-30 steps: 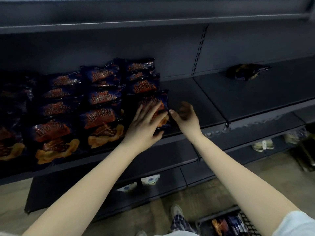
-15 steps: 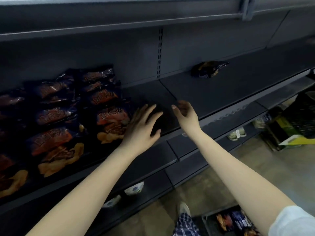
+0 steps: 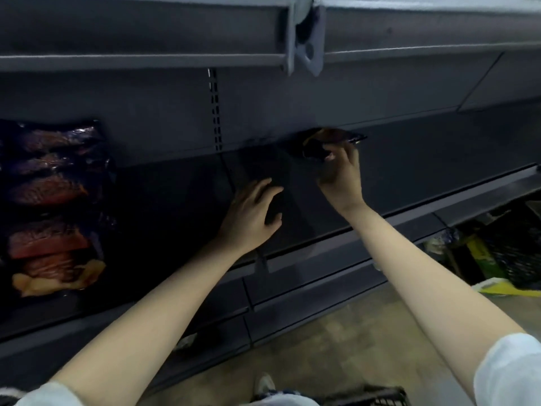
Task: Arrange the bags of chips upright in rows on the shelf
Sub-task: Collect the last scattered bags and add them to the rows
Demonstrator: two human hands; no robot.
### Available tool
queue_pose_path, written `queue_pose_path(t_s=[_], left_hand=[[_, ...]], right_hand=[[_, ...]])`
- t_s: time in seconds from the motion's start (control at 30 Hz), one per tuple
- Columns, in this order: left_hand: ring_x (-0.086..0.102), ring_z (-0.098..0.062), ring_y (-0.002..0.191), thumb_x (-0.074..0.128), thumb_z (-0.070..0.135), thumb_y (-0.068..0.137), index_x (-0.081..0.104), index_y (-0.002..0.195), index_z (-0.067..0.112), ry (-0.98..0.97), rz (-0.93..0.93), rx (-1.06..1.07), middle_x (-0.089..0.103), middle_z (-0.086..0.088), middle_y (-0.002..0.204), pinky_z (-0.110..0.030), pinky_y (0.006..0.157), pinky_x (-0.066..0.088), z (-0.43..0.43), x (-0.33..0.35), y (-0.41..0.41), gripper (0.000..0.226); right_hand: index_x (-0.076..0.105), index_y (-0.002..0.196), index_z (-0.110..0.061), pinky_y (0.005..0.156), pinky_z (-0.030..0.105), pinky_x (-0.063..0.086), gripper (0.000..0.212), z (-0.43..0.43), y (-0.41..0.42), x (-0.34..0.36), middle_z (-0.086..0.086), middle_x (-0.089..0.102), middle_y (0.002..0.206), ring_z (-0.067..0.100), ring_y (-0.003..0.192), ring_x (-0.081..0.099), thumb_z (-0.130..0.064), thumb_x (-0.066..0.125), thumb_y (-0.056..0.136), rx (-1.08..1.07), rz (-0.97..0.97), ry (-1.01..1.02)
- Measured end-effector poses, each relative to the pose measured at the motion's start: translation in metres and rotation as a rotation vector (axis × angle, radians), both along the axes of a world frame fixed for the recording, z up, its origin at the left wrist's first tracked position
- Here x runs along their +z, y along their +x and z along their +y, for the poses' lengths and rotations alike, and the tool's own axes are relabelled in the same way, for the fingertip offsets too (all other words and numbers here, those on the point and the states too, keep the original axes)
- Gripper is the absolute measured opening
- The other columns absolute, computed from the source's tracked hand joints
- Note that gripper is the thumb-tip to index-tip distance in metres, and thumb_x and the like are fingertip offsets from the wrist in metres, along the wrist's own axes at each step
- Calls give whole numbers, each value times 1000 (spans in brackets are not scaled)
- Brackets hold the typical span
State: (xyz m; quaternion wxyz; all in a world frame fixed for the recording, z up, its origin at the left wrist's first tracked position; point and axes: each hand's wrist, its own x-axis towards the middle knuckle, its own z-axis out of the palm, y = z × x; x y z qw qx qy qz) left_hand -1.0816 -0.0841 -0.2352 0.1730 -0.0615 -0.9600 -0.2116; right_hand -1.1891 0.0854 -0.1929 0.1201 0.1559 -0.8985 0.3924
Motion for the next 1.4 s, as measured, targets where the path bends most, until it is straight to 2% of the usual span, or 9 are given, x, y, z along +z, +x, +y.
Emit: queue_pose_path(t_s=[0.17, 0.3, 0.53, 0.8, 0.87, 1.0, 1.17, 1.27, 1.4], left_hand=[[34, -25, 133, 57, 31, 88, 44, 135, 18, 17, -72, 86, 37, -6, 145, -41, 110, 27, 12, -4, -21, 51], [33, -23, 134, 58, 31, 88, 44, 134, 18, 0, -85, 128, 38, -6, 144, -40, 112, 24, 10, -4, -30, 50], [39, -26, 129, 60, 26, 87, 48, 131, 13, 23, -76, 232, 45, -10, 139, -39, 109, 27, 1, -7, -16, 47], [33, -21, 134, 63, 28, 86, 39, 137, 17, 235, -60, 261, 38, -4, 144, -32, 110, 26, -10, 7, 6, 58], [29, -14, 135, 67, 33, 82, 32, 141, 21, 368, -74, 229, 33, 1, 146, -25, 109, 23, -17, 19, 12, 70], [24, -6, 137, 76, 37, 72, 19, 146, 26, 552, -44, 215, 25, 5, 151, -19, 106, 20, -34, 52, 32, 94], [44, 7, 118, 81, 40, 61, 22, 145, 26, 730, -85, 121, 45, 18, 127, -6, 99, 31, -60, 84, 76, 104], [43, 12, 109, 81, 30, 67, 33, 137, 28, 690, -145, 173, 45, 29, 115, 6, 86, 28, -76, 89, 108, 85], [46, 3, 113, 81, 34, 68, 37, 133, 28, 722, -159, 270, 50, 21, 121, -4, 89, 33, -107, 84, 156, 79]], right_hand=[[34, 139, -30, 113, 55, 18, 72, 17, -53, 4, 0, 3, 158, 36, 144, 1, 0, 56, 77, 21, -2, 333], [28, 144, -30, 114, 59, 8, 70, 22, -81, -11, -2, 7, 158, 33, 145, -4, 0, 49, 84, 21, -30, 448], [51, 132, -23, 112, 54, 19, 44, 20, -89, -36, 10, 52, 131, 38, 126, 37, -14, 53, 89, -101, 135, 433], [58, 119, -6, 114, 54, 15, 34, -16, -49, -14, 16, 58, 123, 35, 119, 51, -22, 42, 94, 34, 351, 267], [55, 122, -5, 108, 49, 27, 33, -25, -27, 3, 17, 64, 113, 36, 106, 58, -17, 43, 95, 131, 358, 273], [55, 120, -12, 74, 38, 45, 28, -43, 8, 37, 17, 65, 106, 39, 93, 59, -21, 43, 96, 362, 207, 326], [64, 111, -17, 80, 31, 47, 23, -83, 58, 60, 1, 67, 98, 21, 97, 61, -20, 51, 93, 669, 49, 239], [66, 104, -18, 76, 23, 41, 18, -114, 91, 69, -10, 62, 89, 12, 90, 59, -18, 52, 92, 756, -24, 155], [66, 99, -21, 82, 34, 50, 16, -157, 133, 71, -1, 69, 91, 18, 88, 63, -19, 51, 93, 824, -51, 190]])
